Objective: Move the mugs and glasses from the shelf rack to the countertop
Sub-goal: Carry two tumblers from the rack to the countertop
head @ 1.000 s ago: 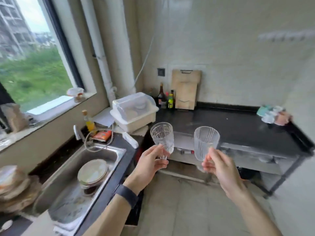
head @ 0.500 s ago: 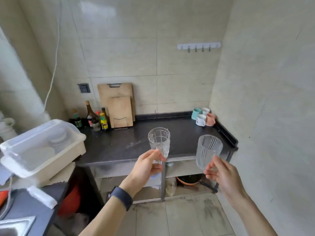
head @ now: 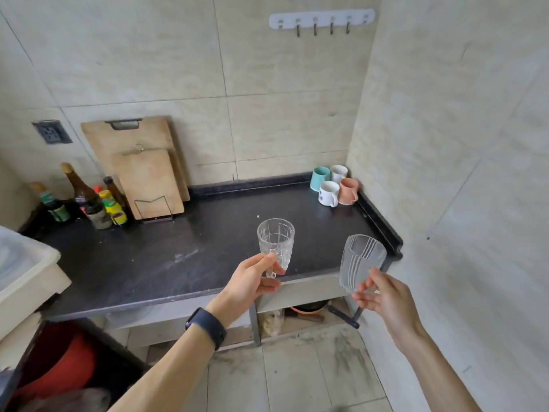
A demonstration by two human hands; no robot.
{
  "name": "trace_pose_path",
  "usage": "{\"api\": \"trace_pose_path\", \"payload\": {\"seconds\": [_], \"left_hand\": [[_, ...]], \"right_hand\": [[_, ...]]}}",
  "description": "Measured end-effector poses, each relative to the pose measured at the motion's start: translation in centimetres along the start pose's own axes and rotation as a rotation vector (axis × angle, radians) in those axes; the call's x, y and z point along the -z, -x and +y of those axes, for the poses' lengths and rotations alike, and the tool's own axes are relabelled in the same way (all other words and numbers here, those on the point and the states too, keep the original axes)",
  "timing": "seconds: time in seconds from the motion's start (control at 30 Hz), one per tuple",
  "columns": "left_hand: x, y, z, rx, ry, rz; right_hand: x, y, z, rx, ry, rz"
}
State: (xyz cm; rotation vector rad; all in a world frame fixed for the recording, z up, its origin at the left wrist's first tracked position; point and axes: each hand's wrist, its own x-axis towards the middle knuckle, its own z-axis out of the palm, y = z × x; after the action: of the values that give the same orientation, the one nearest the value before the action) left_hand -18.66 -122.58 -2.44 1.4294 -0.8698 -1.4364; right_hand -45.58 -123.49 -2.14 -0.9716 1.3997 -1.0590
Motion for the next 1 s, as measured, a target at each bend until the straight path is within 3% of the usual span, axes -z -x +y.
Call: {"api": "trace_pose_path", "payload": {"seconds": [0.47, 0.7, 1.0], "left_hand": [[-7.3, -19.2, 0.0, 0.228, 0.041, 0.168], [-7.5, -28.8, -2.7, 0.381, 0.044, 0.222], [-4.5, -41.7, -2.8, 0.51, 0.081, 0.251]], "right_hand": [[0.0, -23.5, -1.4, -0.173, 0.252, -0.124], [-3.9, -33.2, 1.6, -0.428, 0.264, -0.124], [-11.3, -46.0, 4.1, -0.593, 0.309, -0.093]]}}
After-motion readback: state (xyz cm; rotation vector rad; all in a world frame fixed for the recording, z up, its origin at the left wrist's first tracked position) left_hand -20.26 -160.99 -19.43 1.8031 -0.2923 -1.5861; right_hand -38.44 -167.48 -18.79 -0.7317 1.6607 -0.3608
